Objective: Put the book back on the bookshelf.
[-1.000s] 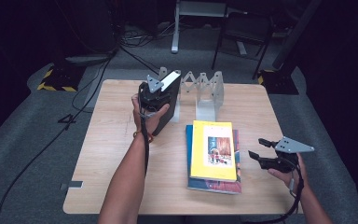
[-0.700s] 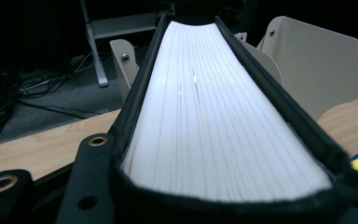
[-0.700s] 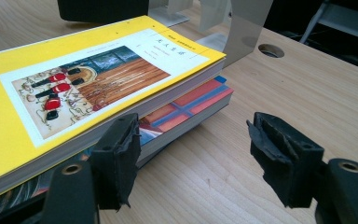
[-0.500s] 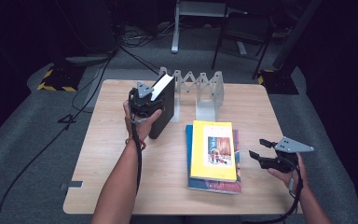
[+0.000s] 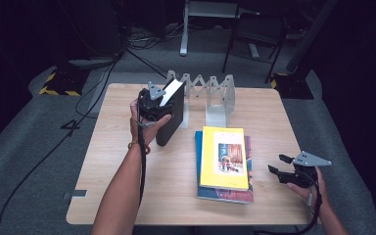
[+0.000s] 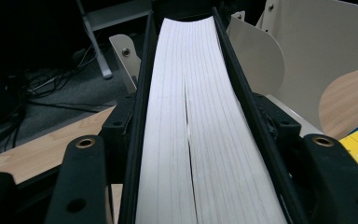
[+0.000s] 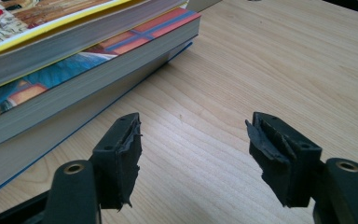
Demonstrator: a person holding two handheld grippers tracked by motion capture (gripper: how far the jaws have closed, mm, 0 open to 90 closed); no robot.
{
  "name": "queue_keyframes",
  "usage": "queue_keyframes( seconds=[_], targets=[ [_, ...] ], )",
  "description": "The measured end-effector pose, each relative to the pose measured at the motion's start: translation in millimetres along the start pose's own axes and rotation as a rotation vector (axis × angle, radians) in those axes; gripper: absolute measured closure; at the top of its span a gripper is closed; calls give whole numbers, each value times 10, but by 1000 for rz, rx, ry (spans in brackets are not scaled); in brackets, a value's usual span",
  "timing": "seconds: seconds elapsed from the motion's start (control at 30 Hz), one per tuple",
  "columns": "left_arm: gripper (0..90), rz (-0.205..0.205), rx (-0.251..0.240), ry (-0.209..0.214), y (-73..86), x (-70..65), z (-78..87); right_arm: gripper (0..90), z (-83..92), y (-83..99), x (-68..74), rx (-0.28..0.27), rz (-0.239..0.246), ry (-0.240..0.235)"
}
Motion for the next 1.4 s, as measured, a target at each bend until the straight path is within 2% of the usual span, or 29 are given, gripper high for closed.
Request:
queue_keyframes(
  seconds=[0.07, 0.17, 0.27, 0.3, 0.37, 0.43, 0.53, 0.73, 0.83, 0.9, 0.97, 1.07, 1.17, 1.27, 1.4],
  targets=[
    [414, 15, 4, 0, -13, 4, -17, 346, -4, -11, 14, -4, 0, -6],
    [414, 4, 8, 5, -21, 2, -32, 346, -12, -17, 39, -2, 6, -13],
    [426, -24, 39, 20, -24, -28, -42, 345, -45, -22, 88, 4, 17, -28],
    [437, -34, 42, 11, -26, -33, -41, 345, -54, -26, 101, 5, 18, -33],
    [466, -53, 44, 11, -36, -60, -34, 345, -68, -36, 120, 6, 27, -35],
    [486, -61, 24, 8, -41, -93, -25, 345, -83, -51, 146, 5, 27, -44],
    [512, -22, -12, 25, -47, -106, -12, 345, -102, -61, 179, 7, 38, -50],
    [524, -8, -1, 15, -96, -125, -48, 345, -114, -78, 225, 10, 52, -58],
    [527, -8, -30, -18, -121, -181, -99, 346, -112, -78, 229, 9, 51, -65],
    [528, 14, -38, -31, -136, -177, -137, 353, -103, -77, 220, 3, 25, -93],
    [528, 22, -38, -33, -150, -174, -160, 353, -98, -77, 200, -1, 13, -93],
    [528, 17, -32, -67, -223, -172, -230, 353, -81, -73, 153, -8, 0, -83],
    [529, 32, -33, -93, -297, -134, -264, 365, -61, -48, 128, -9, -19, -83],
    [529, 42, -28, -101, -331, -101, -287, 366, -53, -34, 124, -6, -20, -80],
    [529, 74, -28, -128, -388, -35, -349, 366, -32, -40, 94, -15, -32, -71]
  ],
)
Point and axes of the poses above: each handheld gripper's, and its own axes: z roughly backward along the jaws, y roughly out of its underside, x roughly to its left, the point moved 7 cm from there along -z, roughly forward along the jaws, and after that the axes turned 5 degrees about -z, right-handed, at the moved point
